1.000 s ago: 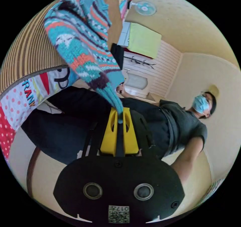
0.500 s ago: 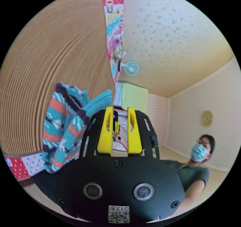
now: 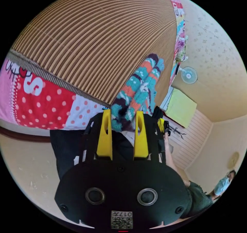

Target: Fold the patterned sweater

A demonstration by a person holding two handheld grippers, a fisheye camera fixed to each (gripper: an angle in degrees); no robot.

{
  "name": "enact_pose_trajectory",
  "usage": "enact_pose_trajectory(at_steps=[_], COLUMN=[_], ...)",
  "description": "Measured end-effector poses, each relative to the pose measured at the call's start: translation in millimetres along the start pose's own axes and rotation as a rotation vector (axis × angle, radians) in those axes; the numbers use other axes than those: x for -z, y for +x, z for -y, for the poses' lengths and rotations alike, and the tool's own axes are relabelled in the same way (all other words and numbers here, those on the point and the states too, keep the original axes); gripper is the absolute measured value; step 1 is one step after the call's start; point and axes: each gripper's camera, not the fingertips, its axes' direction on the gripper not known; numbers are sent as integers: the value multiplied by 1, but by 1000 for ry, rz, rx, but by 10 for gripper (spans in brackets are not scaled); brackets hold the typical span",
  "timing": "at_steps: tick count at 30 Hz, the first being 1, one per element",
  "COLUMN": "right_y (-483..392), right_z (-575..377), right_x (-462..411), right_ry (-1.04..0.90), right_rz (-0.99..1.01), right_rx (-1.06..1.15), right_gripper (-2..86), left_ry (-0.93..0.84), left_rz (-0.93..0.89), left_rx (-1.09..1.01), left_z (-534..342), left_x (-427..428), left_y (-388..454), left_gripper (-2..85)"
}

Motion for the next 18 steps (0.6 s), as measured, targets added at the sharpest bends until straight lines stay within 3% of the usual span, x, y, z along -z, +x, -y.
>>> enact_pose_trajectory(at_steps=[3,5,9,12,14,16,18], right_y=[-39,-72,-108,-108,-97,-95,-95], right_z=[34,64,102,122,121,117,117], right_x=[-69,-124,-204,-271,-306,-305,-281], right_ry=[-156,-260,-406,-619,-712,-722,-692], right_rz=[-197,-372,-675,-960,-1368,-1386,-1247], right_rx=[113,187,284,300,400,480,530], right_gripper=[79,173,235,159,90,80,77], left_ry=[-30,-98,-176,-200,-189,-201,-251], left_rz=[-80,-162,-150,-74,38,108,103], left_rx=[-27,-162,-365,-485,-549,-611,-661], left_z=[-2,-6,-28,-51,-70,-82,-93], left_x=[-26,-55,-112,-177,-230,-265,-299], left_y=[13,49,130,197,242,271,296], left_gripper=[71,65,65,65,70,83,88])
